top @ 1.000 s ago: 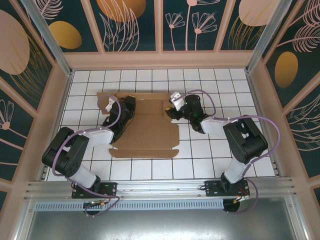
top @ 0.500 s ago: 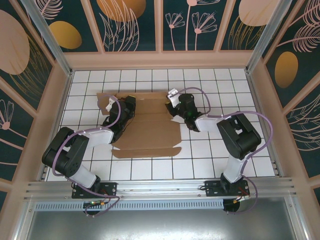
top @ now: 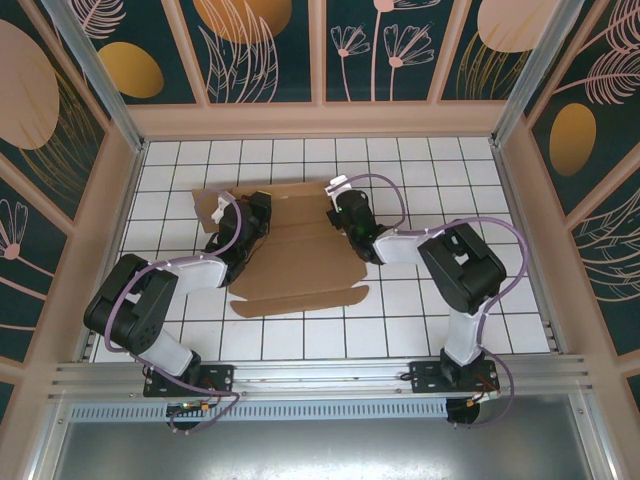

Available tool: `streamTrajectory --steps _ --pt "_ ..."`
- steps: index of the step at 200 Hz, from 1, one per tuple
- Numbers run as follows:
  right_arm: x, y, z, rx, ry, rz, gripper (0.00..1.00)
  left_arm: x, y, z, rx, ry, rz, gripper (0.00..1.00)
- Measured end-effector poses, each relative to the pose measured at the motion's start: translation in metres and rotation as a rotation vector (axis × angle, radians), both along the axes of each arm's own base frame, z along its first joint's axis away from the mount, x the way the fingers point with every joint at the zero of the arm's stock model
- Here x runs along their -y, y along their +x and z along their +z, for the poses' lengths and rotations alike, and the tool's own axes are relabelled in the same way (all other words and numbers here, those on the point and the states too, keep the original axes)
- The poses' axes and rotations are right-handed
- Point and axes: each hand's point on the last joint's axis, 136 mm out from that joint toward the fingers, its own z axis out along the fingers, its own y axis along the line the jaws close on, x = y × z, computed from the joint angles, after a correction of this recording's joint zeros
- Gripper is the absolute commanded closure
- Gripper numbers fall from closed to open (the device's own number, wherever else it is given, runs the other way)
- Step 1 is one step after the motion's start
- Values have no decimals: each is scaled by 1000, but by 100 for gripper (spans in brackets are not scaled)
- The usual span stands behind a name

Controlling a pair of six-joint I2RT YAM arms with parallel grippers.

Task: Fold the paper box

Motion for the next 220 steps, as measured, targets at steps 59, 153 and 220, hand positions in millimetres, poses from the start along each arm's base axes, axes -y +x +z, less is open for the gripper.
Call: streamTrajectory --steps 59,153,220 --pt "-2 17 0 42 -29 -202 87 1 0 1 -3 -7 -1 100" --pt "14 9 -10 -20 72 -116 51 3 0 0 -6 -10 -16 100" --pt "3 5 -15 -59 102 -54 50 3 0 0 -8 -16 -15 100"
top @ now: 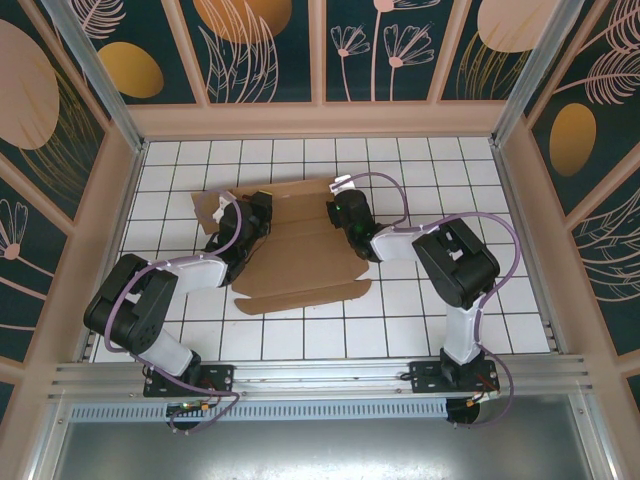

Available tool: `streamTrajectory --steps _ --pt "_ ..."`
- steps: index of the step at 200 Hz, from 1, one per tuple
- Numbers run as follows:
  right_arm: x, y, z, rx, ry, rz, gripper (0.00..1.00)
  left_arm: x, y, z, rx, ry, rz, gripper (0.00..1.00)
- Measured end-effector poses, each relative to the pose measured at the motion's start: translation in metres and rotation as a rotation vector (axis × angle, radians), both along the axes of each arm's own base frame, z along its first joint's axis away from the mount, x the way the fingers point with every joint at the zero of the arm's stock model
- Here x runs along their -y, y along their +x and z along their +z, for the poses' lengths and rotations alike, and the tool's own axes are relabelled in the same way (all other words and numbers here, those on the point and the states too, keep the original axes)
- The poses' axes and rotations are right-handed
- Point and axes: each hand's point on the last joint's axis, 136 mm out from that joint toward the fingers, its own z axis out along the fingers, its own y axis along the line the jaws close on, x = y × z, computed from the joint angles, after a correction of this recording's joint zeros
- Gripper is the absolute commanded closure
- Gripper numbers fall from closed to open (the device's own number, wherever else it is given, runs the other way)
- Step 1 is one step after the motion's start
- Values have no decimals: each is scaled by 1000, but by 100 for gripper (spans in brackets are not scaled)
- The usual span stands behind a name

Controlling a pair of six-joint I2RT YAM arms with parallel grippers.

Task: Fold the paper box

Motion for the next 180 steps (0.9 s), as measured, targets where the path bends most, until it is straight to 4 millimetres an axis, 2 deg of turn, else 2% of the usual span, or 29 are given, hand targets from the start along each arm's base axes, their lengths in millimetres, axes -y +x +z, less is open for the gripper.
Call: streamTrajectory --steps 50,82,129,145,180 --pt "9 -9 -9 -34 26 19 56 0 1 1 2 -1 0 100" --pt "7 -8 -9 -42 44 31 79 1 1 2 -2 1 -1 100" --pt "0 4 -9 -36 56 6 94 2 2 2 -7 2 -6 100" --pt "-1 7 -9 -32 50 -8 94 2 2 2 -9 3 -7 91" --pt "2 7 -10 -28 41 -24 100 4 -3 -4 -39 41 -34 61"
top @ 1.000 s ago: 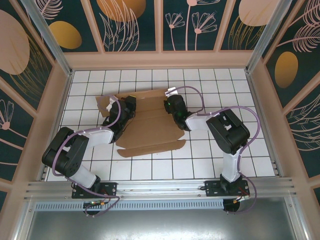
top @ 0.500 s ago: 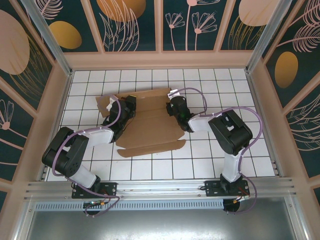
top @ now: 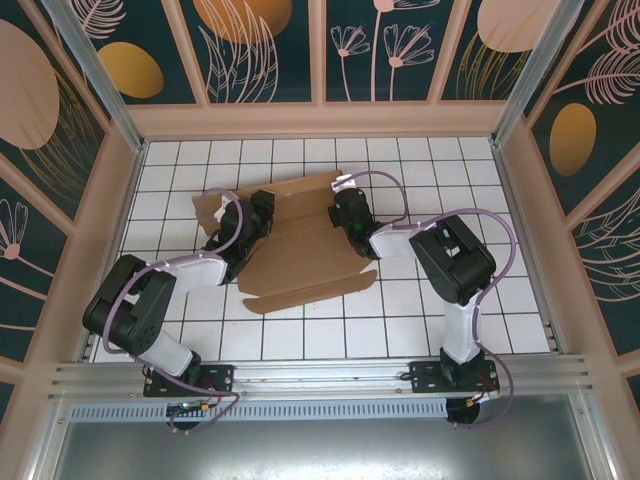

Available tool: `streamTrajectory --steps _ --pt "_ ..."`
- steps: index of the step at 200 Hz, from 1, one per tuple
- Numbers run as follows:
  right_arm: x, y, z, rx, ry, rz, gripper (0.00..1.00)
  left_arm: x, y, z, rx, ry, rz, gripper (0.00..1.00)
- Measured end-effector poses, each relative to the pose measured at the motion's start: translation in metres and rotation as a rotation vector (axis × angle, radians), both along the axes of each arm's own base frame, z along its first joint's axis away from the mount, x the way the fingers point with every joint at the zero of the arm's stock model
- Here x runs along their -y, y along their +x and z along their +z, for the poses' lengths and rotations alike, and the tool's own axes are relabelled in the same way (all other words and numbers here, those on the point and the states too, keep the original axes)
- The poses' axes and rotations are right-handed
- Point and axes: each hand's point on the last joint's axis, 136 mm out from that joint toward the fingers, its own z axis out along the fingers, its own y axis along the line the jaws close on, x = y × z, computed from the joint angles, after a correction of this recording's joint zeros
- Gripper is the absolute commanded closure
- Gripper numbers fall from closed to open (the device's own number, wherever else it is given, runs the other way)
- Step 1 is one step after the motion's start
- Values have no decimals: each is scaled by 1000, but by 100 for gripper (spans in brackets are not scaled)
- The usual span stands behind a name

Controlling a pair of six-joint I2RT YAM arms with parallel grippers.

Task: Fold the paper box

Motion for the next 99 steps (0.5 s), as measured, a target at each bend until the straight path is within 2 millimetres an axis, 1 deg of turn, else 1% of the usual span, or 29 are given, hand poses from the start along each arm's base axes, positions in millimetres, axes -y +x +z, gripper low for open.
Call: streamTrajectory --steps 20,30,44,62,82,99 --pt "7 -3 0 2 2 -7 100 -3 -8 1 -17 56 -19 45" --pt "12 -5 0 0 3 -14 100 -5 -13 5 -15 83 -32 42" --pt "20 -7 0 -2 5 -28 100 -7 -21 16 1 131 -57 41" --pt "28 -10 0 -1 2 -42 100 -11 -34 28 19 211 -101 44" --pt "33 -12 0 2 -1 -61 100 -17 -51 33 10 315 -152 47" --pt "37 -11 0 5 -6 -86 100 -27 -67 38 0 413 -186 47"
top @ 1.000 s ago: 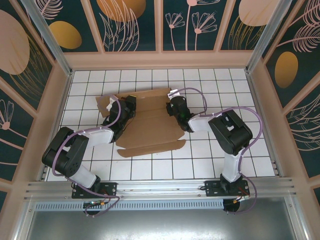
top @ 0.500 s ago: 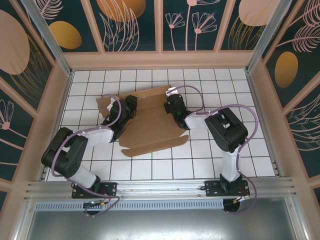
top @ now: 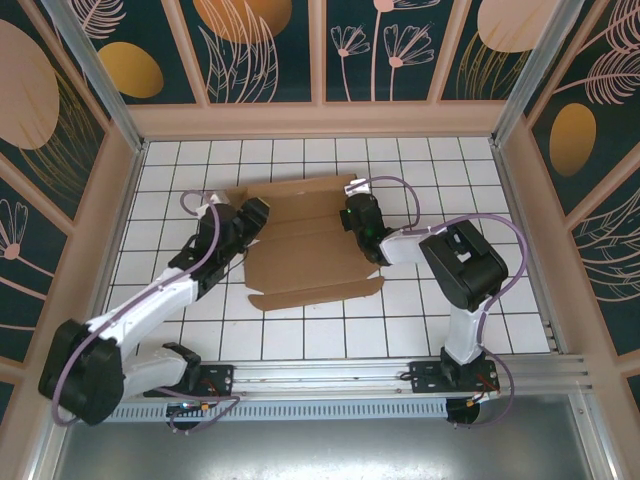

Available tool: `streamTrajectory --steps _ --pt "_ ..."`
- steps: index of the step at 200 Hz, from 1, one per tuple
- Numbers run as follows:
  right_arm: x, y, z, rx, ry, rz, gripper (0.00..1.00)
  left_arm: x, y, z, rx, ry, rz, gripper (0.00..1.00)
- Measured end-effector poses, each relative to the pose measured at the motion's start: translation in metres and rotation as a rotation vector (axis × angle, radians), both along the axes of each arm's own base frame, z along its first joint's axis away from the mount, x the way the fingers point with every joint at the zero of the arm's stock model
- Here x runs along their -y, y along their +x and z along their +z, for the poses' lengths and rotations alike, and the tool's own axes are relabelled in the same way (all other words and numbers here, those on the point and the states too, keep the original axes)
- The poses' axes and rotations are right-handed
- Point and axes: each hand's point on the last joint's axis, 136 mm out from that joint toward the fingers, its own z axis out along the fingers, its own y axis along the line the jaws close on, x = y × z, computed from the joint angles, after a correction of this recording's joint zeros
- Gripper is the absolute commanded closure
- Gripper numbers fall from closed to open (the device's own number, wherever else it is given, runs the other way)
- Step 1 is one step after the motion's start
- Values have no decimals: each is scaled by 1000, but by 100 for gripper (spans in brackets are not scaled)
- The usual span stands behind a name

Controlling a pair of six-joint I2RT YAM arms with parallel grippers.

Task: Fold the paper box

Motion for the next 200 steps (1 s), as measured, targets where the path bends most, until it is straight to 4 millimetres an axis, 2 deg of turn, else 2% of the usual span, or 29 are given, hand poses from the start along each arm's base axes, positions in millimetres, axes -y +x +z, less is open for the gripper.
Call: streamTrajectory --steps 19,39,49,68,81,95,117,137,155,200 --pt "8 1 0 4 -6 -48 100 -9 -13 23 50 98 -39 46" --pt "14 -2 1 8 -12 -73 100 -9 -15 66 155 161 -104 46" --pt "18 -5 1 6 -16 -76 100 -8 -8 89 198 169 -142 46" --pt "22 -11 2 2 -16 -78 100 -7 20 111 222 183 -206 46" --pt "25 -15 2 0 -10 -80 100 -2 42 104 194 199 -259 46" --pt "28 -19 0 -6 -2 -81 100 8 58 77 125 213 -331 46" --pt "29 -22 -2 -11 10 -78 100 21 62 26 -4 216 -420 46" --pt "30 -23 -2 -9 17 -74 100 23 60 0 -74 236 -451 46" --pt "30 -24 -2 -10 21 -69 100 19 61 -6 -89 270 -450 46" --pt "29 -25 -2 -10 31 -67 100 11 71 -4 -78 326 -425 48"
